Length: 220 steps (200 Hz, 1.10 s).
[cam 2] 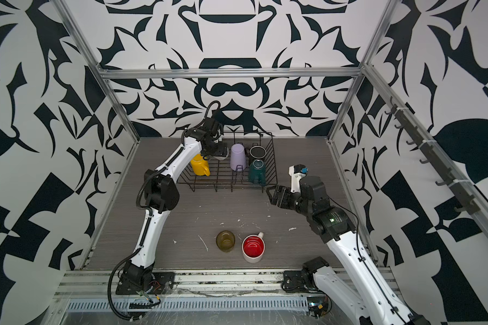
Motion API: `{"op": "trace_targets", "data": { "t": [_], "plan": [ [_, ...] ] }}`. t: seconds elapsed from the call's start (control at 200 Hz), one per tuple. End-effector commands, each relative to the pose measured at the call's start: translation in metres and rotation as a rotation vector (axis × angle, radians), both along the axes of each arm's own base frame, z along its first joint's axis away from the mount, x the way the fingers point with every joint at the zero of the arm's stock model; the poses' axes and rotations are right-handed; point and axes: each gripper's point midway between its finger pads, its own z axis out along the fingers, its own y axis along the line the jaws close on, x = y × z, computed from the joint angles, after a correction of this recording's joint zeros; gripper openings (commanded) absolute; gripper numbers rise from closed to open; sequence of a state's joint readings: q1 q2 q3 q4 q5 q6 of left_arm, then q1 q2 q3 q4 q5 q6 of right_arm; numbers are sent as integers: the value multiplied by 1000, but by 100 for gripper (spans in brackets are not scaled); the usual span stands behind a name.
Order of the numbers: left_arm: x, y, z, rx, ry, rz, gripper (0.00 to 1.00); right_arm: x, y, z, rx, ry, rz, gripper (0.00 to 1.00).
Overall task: Load cups into a dish rack
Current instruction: Place the cup upside down at the dish rack.
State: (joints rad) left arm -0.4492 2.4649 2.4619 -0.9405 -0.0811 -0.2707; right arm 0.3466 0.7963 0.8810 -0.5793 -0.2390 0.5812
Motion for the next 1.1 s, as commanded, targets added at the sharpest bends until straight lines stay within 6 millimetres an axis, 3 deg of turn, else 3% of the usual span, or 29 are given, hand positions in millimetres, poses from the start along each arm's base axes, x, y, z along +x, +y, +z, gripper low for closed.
{"op": "trace_targets", "data": {
  "t": [0.0,0.205,0.405,0.605,0.7,0.88,1.095],
  "plan": [
    [5,-2,8,-15,-21,-7,0,1,-1,7,23,-26,-14,81],
    [5,-4,-2,-10,-1,-10,5,1,-2,4,21,-21,-19,81],
    [7,-7,-8,-16,3,-21,19,2,-3,4,20,-20,-25,81],
    [7,-5,-11,-2,4,-21,42,2,-2,1,21,-16,-23,81],
    [7,-4,-13,6,4,-25,58,3,0,1,24,-17,-19,81],
    [7,-4,-12,35,-9,-38,73,4,0,-1,27,-14,-20,81],
    [7,-3,-11,42,-10,-30,81,4,0,-2,29,-14,-21,80]
  ]
}}
